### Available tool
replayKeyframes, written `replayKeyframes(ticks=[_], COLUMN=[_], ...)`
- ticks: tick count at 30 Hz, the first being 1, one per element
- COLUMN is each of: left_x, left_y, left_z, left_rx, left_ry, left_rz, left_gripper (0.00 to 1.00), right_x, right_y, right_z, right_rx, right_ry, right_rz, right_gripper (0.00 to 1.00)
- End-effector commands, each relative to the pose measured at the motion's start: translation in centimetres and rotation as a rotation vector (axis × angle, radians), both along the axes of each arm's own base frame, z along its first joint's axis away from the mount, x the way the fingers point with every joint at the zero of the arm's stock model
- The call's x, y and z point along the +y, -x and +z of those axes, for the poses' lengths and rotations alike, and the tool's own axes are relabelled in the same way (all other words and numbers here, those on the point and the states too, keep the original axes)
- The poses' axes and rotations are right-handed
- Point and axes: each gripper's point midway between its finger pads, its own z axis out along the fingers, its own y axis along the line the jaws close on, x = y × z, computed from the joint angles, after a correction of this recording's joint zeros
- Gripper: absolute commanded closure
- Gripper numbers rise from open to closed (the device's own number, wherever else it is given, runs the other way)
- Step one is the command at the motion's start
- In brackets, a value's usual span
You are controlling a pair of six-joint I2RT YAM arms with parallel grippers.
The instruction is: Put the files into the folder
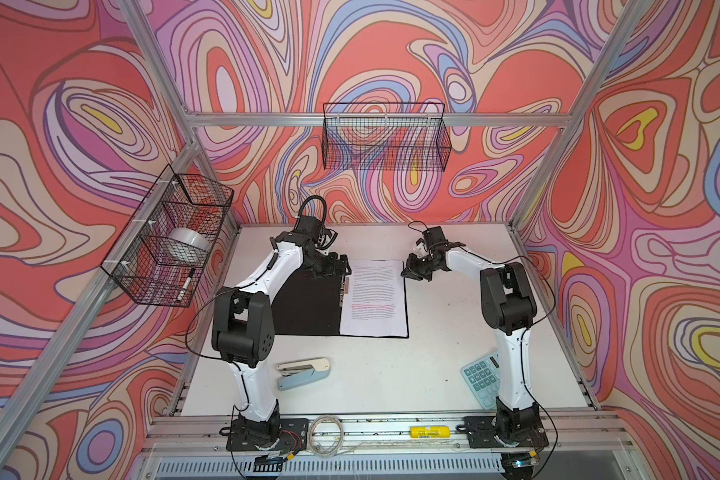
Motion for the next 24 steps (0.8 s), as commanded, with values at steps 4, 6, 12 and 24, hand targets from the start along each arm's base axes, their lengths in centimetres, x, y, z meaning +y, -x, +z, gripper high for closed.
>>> replayKeyframes(ticks=[4,6,12,24], left_x=[0.6,0.8,0.9,-1.1], left_y=[0.0,-0.3,-1.4,-4.0], left_z=[0.6,1.0,2.0,-2.1], left_rx=[-0.008,-0.025,-0.096,0.010], left_ry=[-0.018,-0.033,-0.062,0.014], left_rz=[-0.008,-0.010,-0.055,-0.070], left_gripper=[0.00,0.00,0.00,0.04], right_x=[-0.4,-0.7,-1.7,-1.5], right_y=[-0.5,-0.7,-1.2,5.3], right_z=[1.4,2.2,4.6,10.0], right_rx=[-0.037,-0.057,-0.102,-0.119], right_ry=[0.032,0.051,0.099,-0.031], right_rz=[0.000,-0.006,-0.032,-0.021], right_gripper=[0.81,0.80,0.77,0.84])
